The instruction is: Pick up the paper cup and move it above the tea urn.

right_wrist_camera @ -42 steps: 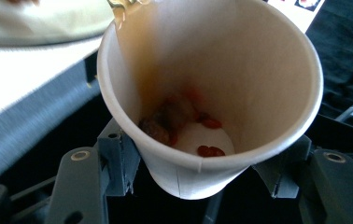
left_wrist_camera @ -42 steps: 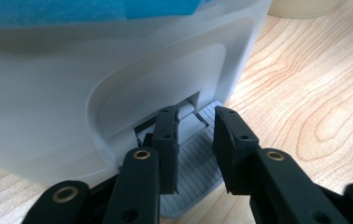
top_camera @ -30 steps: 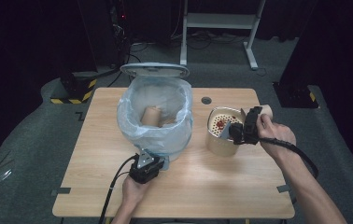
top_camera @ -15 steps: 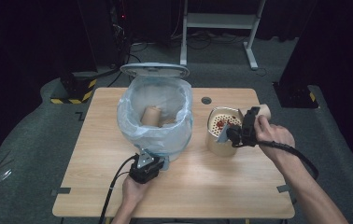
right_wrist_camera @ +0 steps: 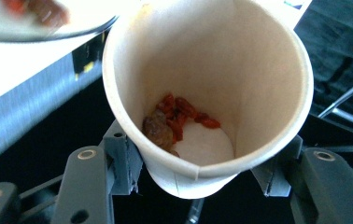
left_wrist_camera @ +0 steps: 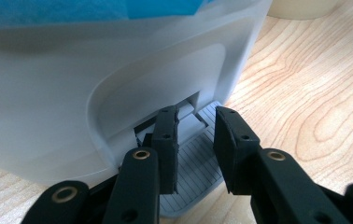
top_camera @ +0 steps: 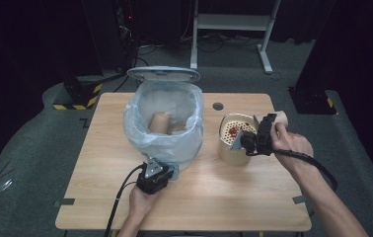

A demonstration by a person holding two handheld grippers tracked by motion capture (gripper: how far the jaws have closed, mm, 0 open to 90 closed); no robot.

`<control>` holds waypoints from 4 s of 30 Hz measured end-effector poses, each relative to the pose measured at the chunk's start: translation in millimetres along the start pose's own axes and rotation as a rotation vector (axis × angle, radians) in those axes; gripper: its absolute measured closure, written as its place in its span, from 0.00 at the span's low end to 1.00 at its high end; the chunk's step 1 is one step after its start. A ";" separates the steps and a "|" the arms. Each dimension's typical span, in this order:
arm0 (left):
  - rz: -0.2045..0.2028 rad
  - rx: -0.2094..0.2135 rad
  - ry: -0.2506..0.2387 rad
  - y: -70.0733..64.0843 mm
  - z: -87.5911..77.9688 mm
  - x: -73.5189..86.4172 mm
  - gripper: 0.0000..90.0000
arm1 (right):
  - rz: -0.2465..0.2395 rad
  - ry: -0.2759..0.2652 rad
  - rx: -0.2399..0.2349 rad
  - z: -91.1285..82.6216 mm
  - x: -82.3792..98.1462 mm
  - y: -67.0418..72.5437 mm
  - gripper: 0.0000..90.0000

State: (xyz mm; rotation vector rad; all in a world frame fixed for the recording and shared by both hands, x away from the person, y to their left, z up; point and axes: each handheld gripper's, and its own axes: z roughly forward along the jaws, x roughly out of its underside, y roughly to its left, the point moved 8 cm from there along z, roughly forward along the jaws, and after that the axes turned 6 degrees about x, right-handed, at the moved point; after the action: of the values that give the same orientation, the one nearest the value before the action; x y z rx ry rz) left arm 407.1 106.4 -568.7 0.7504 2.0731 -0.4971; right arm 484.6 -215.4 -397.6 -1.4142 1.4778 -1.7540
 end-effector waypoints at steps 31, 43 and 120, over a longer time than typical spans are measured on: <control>-0.001 0.001 -0.002 0.2 0.0 -0.3 0.78 | 0.098 -0.024 -0.098 6.2 2.8 14.8 0.48; -0.002 0.001 -0.003 0.1 0.1 -0.3 0.78 | 0.386 -0.098 -0.284 9.3 18.5 28.6 0.47; 0.008 0.001 -0.005 -1.8 0.2 -0.5 0.75 | 1.203 -0.717 -0.824 -80.0 -32.6 46.0 0.45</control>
State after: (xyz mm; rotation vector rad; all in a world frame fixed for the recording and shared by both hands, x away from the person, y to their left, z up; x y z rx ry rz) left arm 406.3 104.8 -568.3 0.7571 2.0649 -0.4957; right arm 413.7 -167.4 -445.1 -0.8534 1.9683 0.1059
